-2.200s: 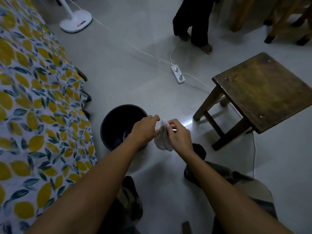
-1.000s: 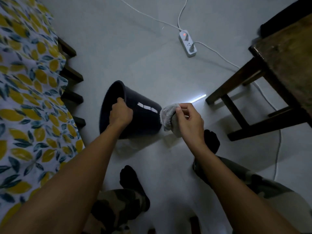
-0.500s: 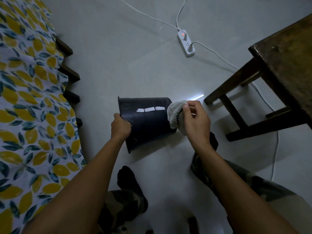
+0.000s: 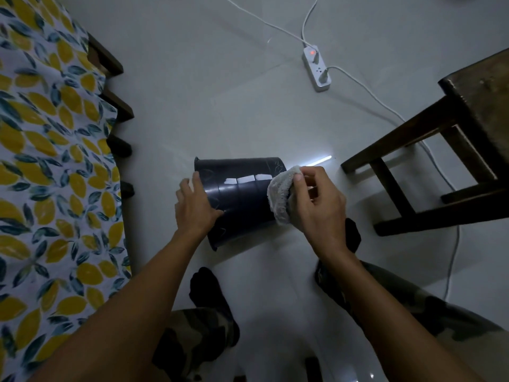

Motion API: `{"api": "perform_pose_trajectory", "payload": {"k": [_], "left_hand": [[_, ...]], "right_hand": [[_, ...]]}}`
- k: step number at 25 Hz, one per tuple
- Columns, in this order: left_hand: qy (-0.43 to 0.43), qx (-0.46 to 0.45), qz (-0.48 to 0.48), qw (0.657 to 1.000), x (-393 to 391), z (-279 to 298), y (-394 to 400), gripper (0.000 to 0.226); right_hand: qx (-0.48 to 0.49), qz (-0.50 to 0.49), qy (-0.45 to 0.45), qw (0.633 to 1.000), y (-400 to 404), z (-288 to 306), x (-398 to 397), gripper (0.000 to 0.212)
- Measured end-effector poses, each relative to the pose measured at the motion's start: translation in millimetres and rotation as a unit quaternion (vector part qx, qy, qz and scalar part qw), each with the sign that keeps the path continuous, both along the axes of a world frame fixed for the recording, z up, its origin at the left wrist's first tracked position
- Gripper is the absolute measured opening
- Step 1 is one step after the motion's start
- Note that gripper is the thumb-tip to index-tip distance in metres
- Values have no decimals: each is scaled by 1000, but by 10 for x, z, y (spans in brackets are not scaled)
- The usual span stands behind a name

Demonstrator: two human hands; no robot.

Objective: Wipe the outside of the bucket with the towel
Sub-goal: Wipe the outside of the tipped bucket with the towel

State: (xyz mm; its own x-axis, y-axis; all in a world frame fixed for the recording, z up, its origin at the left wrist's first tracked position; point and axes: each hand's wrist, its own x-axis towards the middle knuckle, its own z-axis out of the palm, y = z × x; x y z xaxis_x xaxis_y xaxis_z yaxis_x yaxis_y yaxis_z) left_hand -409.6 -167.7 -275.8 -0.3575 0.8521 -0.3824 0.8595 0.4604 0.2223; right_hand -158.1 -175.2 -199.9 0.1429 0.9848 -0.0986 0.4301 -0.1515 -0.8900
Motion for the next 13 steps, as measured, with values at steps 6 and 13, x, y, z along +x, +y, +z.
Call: {"api": "perform_pose_trajectory", "payload": {"k": [6, 13], "left_hand": [[114, -43, -212, 970, -225, -80, 435, 131], [135, -75, -322, 934, -367, -327, 499, 112]], "right_hand": [[5, 145, -17, 989, -69, -334, -452, 14], [14, 240, -187, 952, -42, -1100, -982, 42]]}}
